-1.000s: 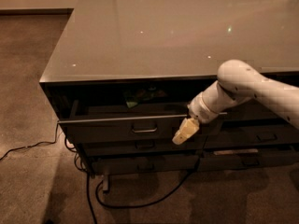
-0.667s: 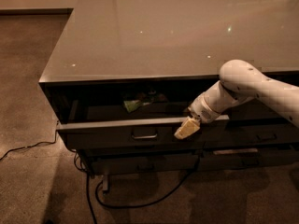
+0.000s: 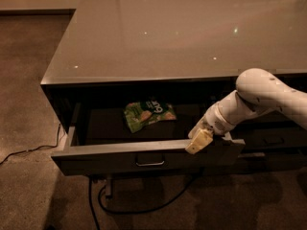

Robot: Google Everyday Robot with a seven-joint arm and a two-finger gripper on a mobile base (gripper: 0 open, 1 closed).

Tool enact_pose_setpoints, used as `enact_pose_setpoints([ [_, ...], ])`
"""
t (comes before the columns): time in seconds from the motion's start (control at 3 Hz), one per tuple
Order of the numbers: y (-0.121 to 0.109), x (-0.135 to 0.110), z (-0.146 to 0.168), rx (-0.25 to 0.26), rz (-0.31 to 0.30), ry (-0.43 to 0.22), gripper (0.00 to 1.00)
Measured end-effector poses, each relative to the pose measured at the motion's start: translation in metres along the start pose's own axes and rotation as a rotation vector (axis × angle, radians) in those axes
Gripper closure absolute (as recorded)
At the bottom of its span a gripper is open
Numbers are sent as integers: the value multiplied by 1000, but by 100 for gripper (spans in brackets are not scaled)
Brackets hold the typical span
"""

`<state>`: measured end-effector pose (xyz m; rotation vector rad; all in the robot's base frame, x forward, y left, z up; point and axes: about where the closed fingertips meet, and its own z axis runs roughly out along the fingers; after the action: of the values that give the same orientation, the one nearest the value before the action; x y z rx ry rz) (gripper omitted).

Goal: Open top drawer

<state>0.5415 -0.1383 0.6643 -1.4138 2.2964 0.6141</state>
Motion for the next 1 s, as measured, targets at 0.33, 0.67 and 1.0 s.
enact_pose_setpoints([
  [0.33, 4, 4, -1, 0, 0, 0, 36],
  [0.67, 4, 4, -1, 0, 0, 0, 13],
  [1.0, 4, 4, -1, 0, 0, 0, 0],
])
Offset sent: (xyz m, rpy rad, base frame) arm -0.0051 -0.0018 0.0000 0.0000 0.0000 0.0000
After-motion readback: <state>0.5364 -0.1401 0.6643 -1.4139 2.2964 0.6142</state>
